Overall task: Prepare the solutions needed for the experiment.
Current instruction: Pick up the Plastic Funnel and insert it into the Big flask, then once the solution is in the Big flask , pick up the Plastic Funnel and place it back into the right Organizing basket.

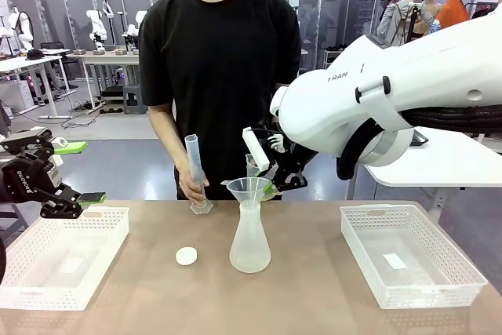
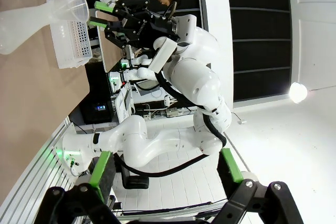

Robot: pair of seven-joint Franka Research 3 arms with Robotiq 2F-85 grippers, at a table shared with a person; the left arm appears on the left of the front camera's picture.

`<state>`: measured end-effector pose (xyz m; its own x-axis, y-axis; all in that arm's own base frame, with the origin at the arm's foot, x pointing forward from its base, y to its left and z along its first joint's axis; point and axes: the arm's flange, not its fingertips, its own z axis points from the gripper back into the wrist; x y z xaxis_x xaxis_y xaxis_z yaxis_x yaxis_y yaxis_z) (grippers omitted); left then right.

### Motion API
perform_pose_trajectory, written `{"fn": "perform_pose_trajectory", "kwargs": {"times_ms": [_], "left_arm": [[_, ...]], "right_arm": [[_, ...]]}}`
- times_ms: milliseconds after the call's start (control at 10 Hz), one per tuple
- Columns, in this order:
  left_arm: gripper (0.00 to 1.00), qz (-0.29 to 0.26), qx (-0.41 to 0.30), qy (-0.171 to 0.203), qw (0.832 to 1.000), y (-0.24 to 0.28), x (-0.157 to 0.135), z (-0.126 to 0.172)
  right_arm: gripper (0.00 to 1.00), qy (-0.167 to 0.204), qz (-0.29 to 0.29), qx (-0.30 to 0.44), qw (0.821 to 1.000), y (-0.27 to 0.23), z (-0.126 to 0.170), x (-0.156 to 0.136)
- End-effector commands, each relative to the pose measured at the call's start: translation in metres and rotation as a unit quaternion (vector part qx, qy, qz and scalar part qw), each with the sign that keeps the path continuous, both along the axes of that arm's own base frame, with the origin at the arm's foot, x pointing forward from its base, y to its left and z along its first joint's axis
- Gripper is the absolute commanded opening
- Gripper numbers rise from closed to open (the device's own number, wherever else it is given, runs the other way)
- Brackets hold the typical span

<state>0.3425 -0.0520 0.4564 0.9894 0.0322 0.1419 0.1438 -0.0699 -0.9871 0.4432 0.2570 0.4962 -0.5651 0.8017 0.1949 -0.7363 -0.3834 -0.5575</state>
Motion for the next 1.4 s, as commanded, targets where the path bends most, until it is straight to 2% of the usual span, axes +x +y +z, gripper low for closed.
{"fn": "perform_pose_trajectory", "kwargs": {"times_ms": [0,1300], "left_arm": [[1.00,-0.003,-0.008,0.001,1.000,0.0000,0.0000,0.0023],[1.00,-0.003,-0.008,0.001,1.000,0.0000,0.0000,0.0023]], "right_arm": [[0.36,0.001,0.002,0.004,1.000,0.0049,-0.0012,-0.0031],[0.37,0.000,0.004,-0.001,1.000,0.0044,-0.0007,-0.0023]]}}
